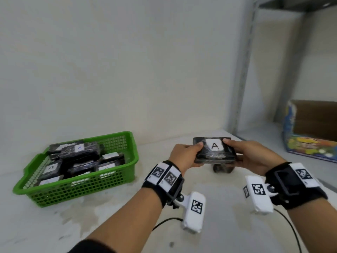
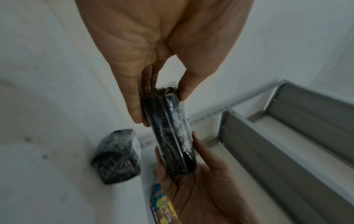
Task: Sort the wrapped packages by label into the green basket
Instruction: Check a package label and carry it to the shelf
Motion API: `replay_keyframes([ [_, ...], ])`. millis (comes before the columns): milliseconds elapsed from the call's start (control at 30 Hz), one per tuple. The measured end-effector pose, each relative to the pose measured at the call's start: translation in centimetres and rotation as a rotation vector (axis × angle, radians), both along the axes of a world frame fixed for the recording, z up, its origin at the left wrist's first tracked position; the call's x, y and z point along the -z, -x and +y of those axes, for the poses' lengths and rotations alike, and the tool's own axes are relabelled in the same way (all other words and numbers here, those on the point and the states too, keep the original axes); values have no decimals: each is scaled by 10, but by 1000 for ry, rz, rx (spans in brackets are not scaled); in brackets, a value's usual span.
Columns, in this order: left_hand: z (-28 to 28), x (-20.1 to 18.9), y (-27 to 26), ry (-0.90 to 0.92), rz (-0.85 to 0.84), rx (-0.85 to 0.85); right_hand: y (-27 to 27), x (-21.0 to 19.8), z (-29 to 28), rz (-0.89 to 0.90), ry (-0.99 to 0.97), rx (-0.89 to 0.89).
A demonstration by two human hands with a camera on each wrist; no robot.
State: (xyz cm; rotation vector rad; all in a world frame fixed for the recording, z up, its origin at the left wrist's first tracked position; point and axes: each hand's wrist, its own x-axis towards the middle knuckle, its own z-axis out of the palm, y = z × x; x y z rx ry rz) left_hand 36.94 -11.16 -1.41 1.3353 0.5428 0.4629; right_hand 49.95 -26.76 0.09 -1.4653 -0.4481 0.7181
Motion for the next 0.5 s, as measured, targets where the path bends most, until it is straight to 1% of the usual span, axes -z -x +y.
replay_keyframes([
  [100,-27,-3,-50,46,32,70,-37,1,-33,11,43,93],
  [233,-56,-8,-104,17,103,131,-76,3,-65,50,92,189],
  [300,-67,-9,-125,-23,152,143,-92,3,-75,53,104,218],
  [400,-79,-10,-150,-152,244,146,-112,5,-86,47,108,230],
  [500,-87,-5,-171,-234,283,160,-132,12,-93,35,110,237],
])
